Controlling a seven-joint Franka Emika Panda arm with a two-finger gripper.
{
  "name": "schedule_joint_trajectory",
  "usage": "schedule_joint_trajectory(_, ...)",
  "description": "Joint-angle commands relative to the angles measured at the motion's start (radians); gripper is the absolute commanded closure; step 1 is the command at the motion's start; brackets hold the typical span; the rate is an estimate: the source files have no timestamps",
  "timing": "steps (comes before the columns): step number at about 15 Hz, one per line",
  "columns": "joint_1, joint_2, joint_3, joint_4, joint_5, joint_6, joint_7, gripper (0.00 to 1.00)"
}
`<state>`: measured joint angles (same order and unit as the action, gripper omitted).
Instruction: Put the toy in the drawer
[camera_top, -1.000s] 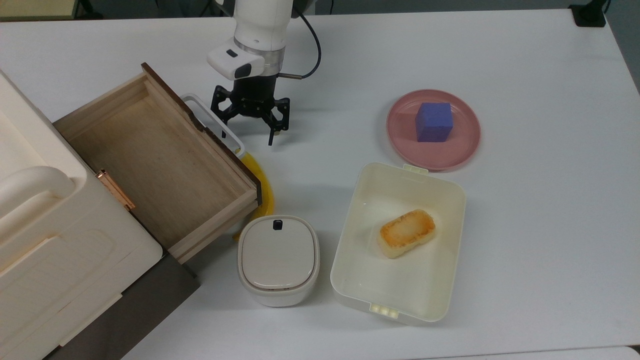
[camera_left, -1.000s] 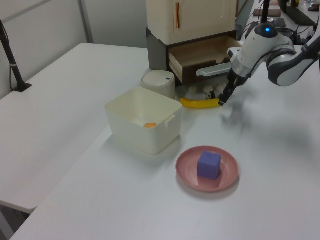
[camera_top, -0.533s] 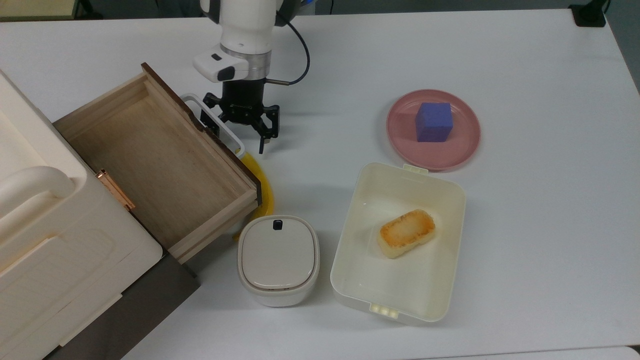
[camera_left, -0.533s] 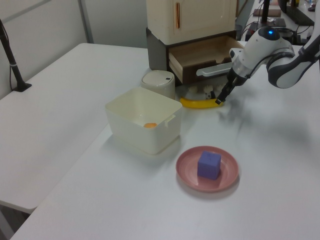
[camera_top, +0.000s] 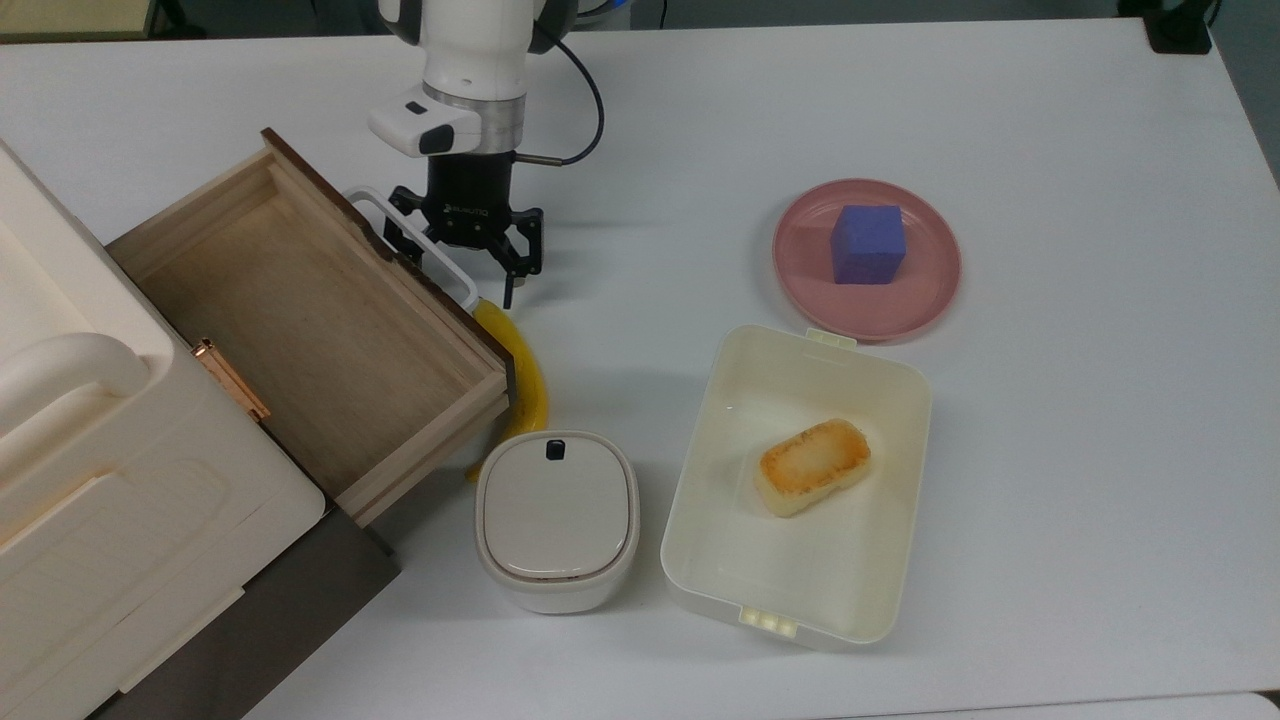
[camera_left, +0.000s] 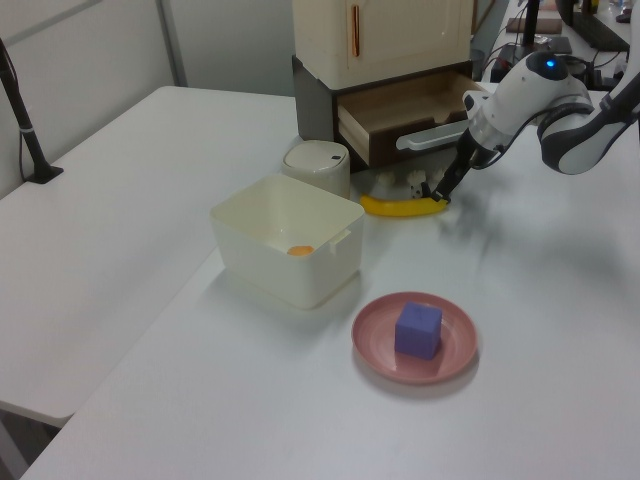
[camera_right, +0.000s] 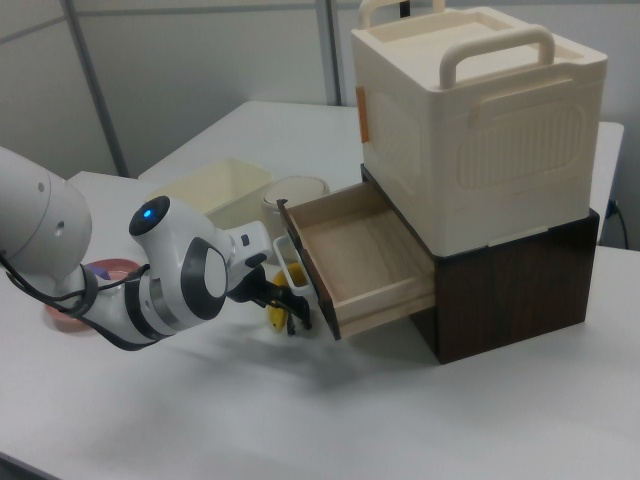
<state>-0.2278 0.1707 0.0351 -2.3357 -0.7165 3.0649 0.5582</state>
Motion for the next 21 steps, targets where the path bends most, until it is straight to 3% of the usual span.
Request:
schedule_joint_trajectory(1, -0.004, -0.008, -0.017, -0.013, -0.052, 0.034, 0.016, 0.04)
schedule_joint_trajectory(21, 0.024, 0.082, -0.017, 0.044, -0.067, 0.029, 0.02, 0.18)
